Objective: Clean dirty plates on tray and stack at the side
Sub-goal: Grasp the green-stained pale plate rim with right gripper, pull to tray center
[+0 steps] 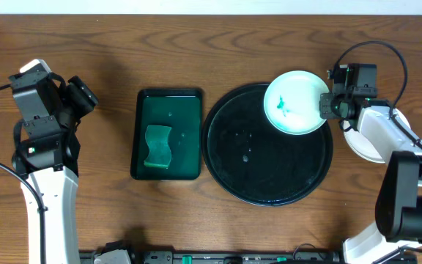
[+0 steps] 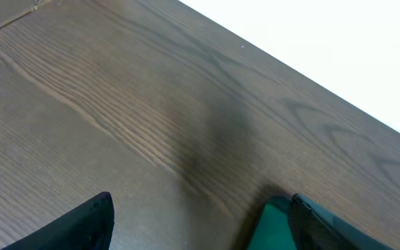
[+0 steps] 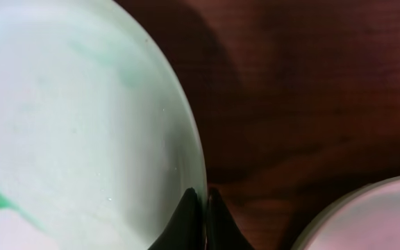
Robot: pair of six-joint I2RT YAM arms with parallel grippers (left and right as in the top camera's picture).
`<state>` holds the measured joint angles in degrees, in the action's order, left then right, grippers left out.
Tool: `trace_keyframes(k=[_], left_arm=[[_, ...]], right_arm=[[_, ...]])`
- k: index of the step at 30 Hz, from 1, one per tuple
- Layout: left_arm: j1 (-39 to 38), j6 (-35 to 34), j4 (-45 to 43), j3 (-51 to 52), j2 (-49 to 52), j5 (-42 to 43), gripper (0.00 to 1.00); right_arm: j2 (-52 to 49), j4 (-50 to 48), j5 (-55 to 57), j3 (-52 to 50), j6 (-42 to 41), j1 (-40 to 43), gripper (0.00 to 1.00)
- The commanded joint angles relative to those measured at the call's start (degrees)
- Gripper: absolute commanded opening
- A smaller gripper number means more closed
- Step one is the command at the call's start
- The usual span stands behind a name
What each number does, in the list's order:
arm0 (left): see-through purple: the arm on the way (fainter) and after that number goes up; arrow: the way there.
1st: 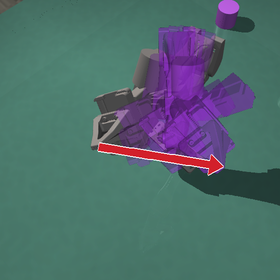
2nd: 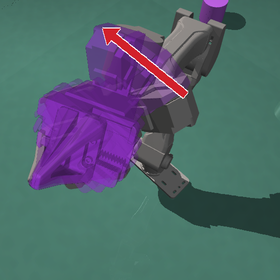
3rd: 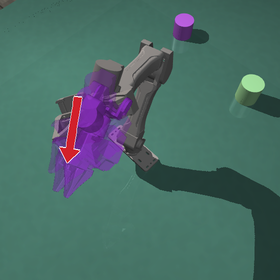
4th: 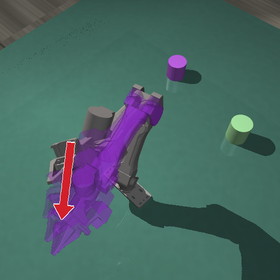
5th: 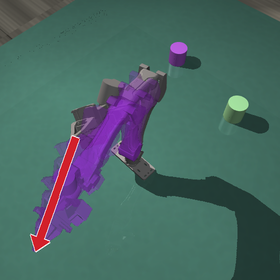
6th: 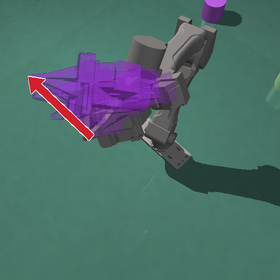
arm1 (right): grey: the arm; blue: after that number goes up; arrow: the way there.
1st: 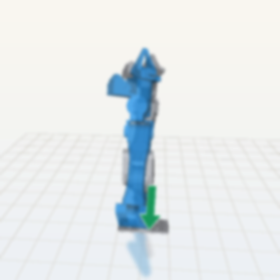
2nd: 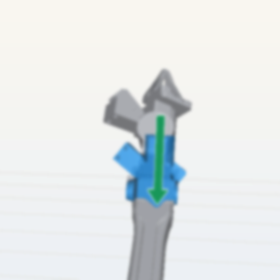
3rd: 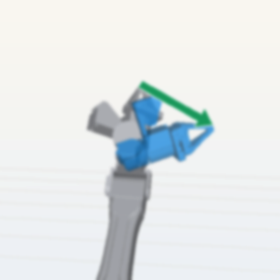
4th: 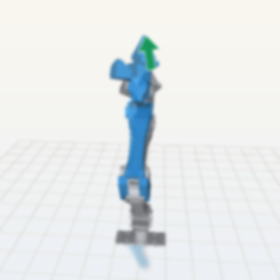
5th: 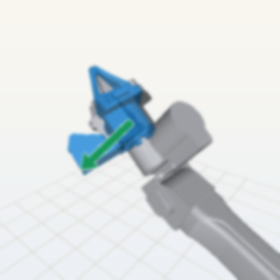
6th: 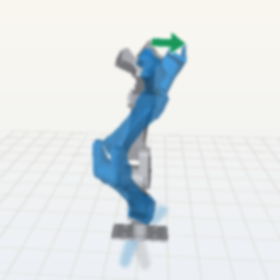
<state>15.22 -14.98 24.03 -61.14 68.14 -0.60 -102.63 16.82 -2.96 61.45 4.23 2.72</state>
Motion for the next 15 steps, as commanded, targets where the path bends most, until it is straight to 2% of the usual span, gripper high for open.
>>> trace_keyframes(k=[1, 6, 11, 15], left_arm=[[0.20, -0.07, 0.11, -0.04, 0.02, -0.52, 0.80], [0.20, -0.07, 0.11, -0.07, 0.02, -0.52, 0.80], [0.20, -0.07, 0.11, -0.07, 0.02, -0.52, 0.80], [0.20, -0.07, 0.15, -0.04, 0.02, -0.52, 0.80]], right_arm=[[5.16, 1.55, -9.64, 0.79, -5.01, -0.20, 0.01], [8.50, 7.50, -19.21, 0.79, -10.67, -0.57, 0.01], [8.63, 14.58, -18.86, 0.07, -13.40, -1.68, 0.01], [8.63, 13.46, -14.88, -3.67, -18.97, -2.86, 0.01]])
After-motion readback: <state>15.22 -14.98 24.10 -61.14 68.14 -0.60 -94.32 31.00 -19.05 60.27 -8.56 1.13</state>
